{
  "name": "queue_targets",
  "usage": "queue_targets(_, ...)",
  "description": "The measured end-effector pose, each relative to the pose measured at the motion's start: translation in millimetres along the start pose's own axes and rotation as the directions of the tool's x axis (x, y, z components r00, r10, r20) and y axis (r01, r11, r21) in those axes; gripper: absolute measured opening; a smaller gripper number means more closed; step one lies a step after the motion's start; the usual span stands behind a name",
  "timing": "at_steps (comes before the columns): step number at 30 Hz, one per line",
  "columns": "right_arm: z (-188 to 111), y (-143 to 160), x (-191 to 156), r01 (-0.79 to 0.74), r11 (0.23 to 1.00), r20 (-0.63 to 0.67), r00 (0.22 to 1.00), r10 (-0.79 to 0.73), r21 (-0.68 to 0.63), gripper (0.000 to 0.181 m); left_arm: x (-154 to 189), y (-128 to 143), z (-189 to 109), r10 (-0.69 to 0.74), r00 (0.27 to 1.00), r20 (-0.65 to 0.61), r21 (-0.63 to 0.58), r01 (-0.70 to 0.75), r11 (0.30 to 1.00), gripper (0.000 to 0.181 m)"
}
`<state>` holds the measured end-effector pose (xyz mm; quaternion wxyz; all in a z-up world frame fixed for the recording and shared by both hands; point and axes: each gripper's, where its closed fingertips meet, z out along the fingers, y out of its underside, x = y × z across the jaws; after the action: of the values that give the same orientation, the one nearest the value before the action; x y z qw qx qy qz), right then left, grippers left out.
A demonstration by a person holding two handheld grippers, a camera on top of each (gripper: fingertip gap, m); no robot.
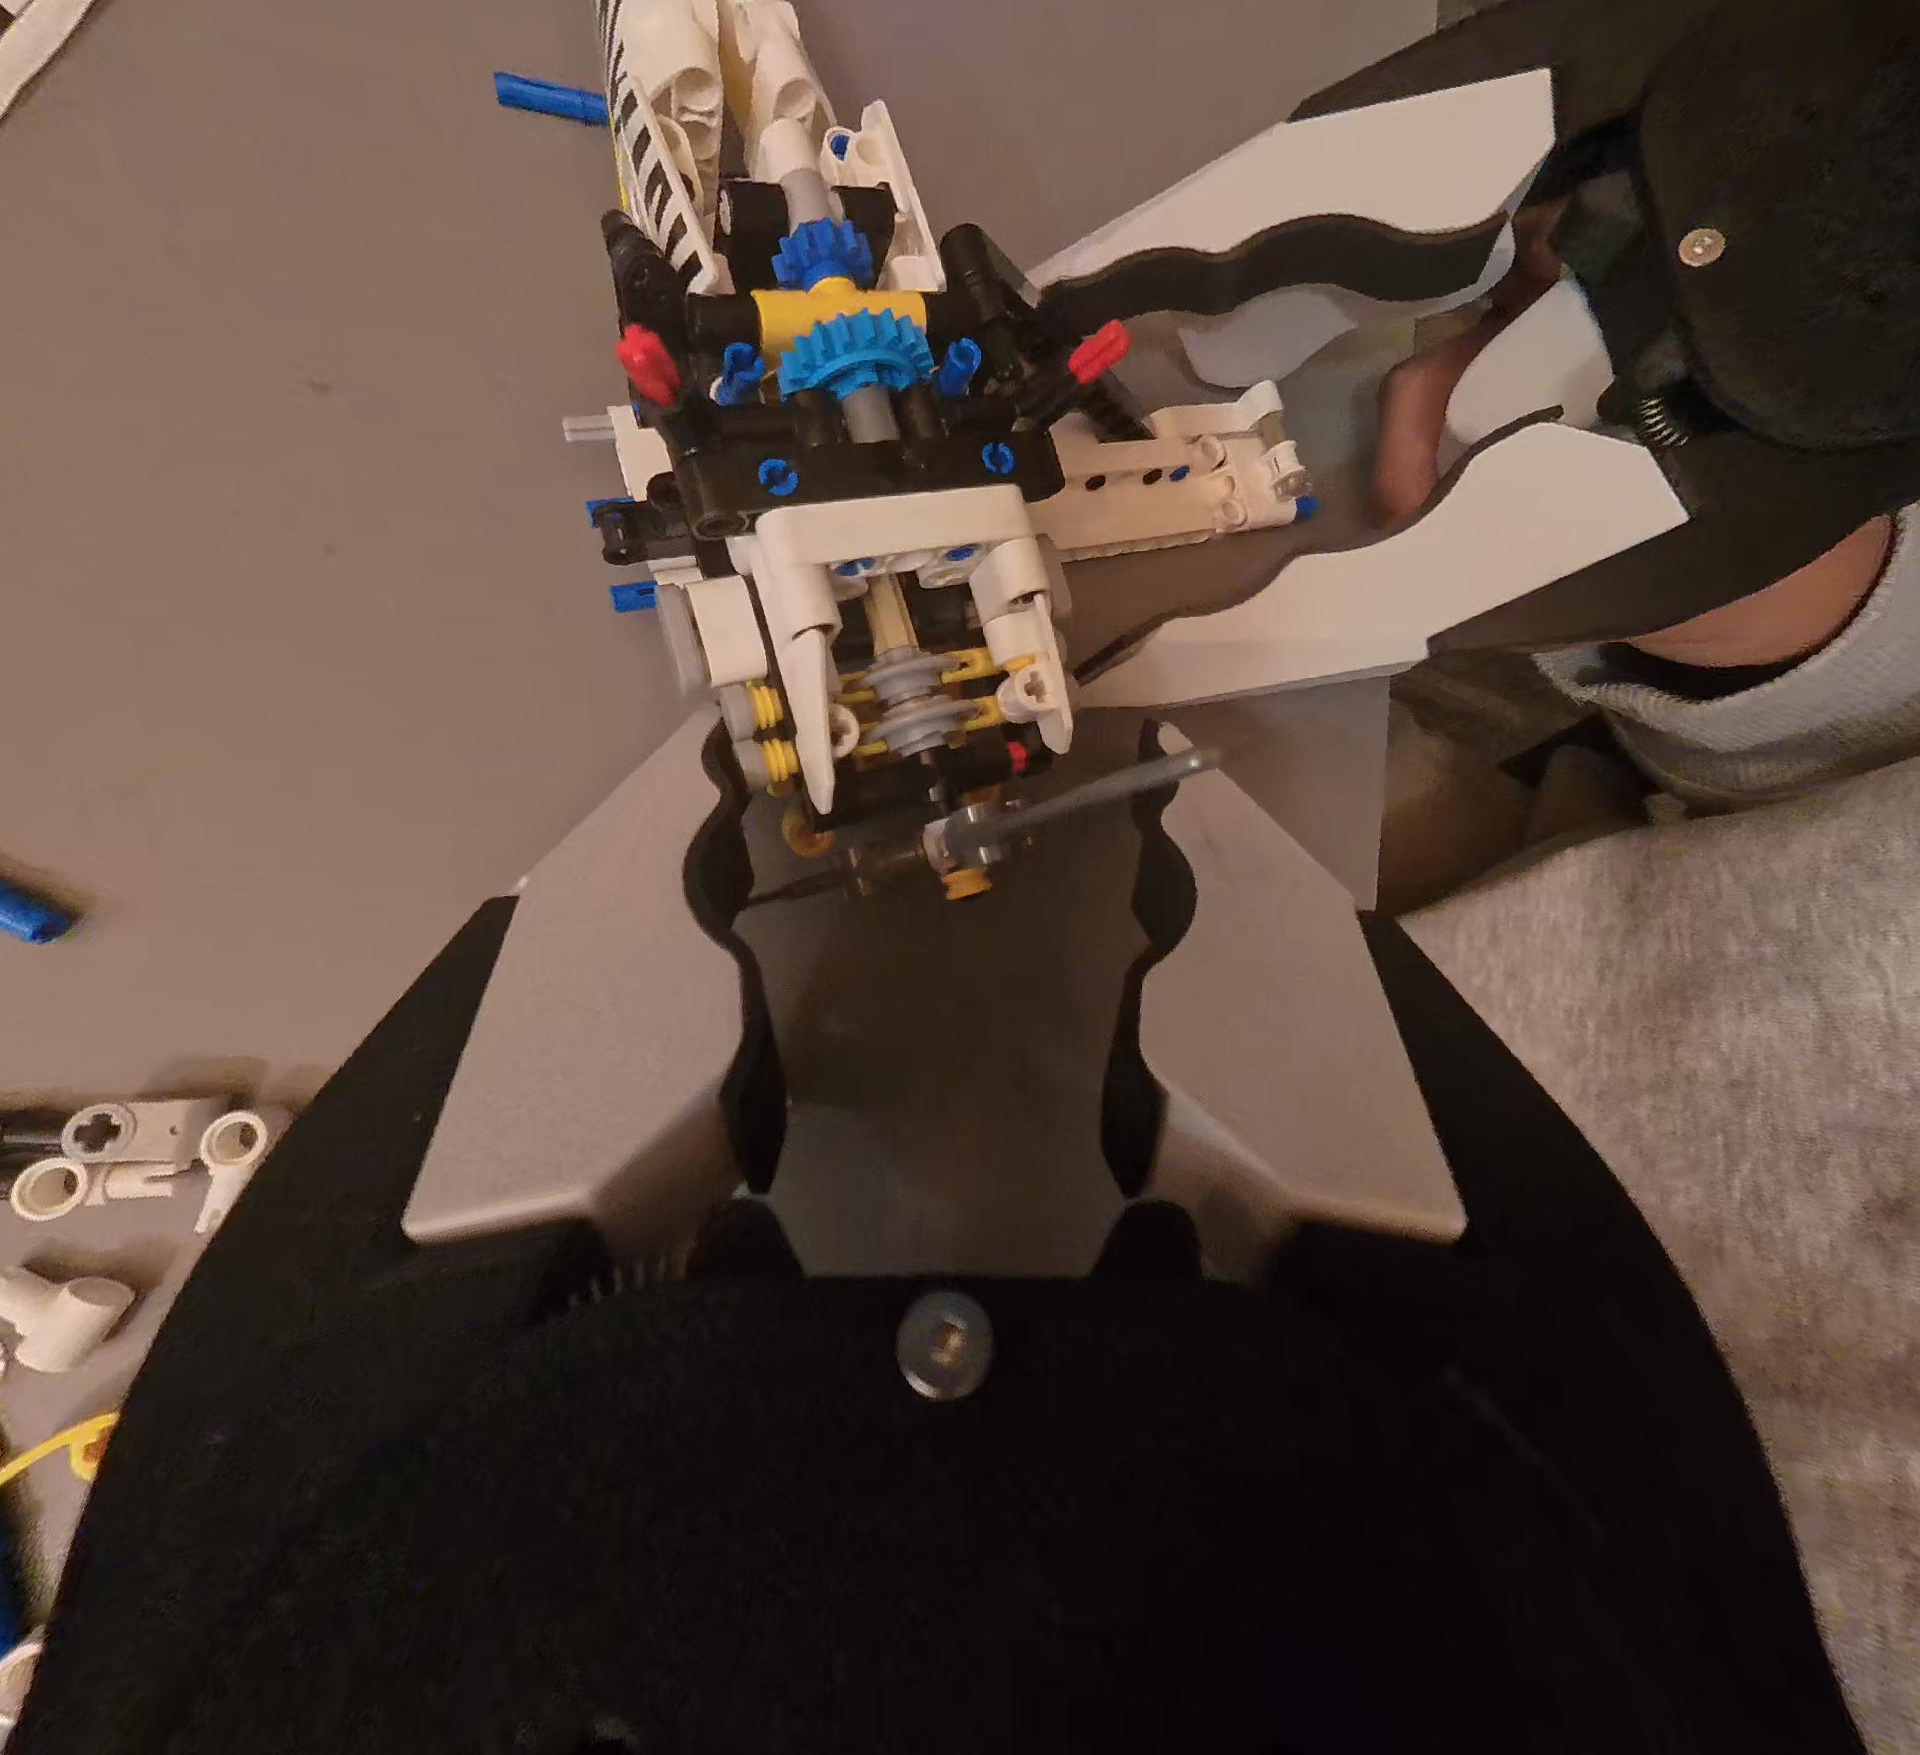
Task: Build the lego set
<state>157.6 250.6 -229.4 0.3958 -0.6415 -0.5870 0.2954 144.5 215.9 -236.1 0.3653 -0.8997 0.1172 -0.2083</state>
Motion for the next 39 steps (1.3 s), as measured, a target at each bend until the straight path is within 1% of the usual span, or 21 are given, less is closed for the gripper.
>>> queue_targets(3,4.8,1.0,0.4,0.009,1.000,-0.012,1.000,-0.009,-0.023,0.073,6.6,0.6,1.7,0.008,0.999,-0.032,-0.003,-0.008,1.000,0.070)
queue_targets(5,6.7,3.3,3.3,0.022,0.999,-0.042,0.999,-0.024,-0.048,0.073,6.7,0.2,2.5,0.009,1.000,-0.027,0.004,-0.009,1.000,0.070)
queue_targets(7,6.1,3.4,5.2,0.023,0.999,-0.050,0.998,-0.025,-0.044,0.067,6.5,0.5,2.3,0.005,1.000,-0.029,0.004,-0.005,1.000,0.069)
queue_targets(11,6.9,5.5,5.1,-0.013,0.998,-0.019,1.000,0.012,-0.057,0.065,7.2,0.4,1.5,-0.013,0.998,-0.054,0.013,0.014,1.000,0.066)
queue_targets(17,10.1,9.2,3.2,-0.098,0.990,0.041,0.994,0.102,-0.099,0.067,7.5,0.9,2.2,-0.008,0.999,-0.048,0.017,0.009,1.000,0.065)
queue_targets(39,10.3,11.5,3.0,-0.074,0.990,0.054,0.995,0.080,-0.117,0.065,4.9,1.4,3.3,0.006,0.999,-0.035,0.003,-0.006,1.000,0.062)
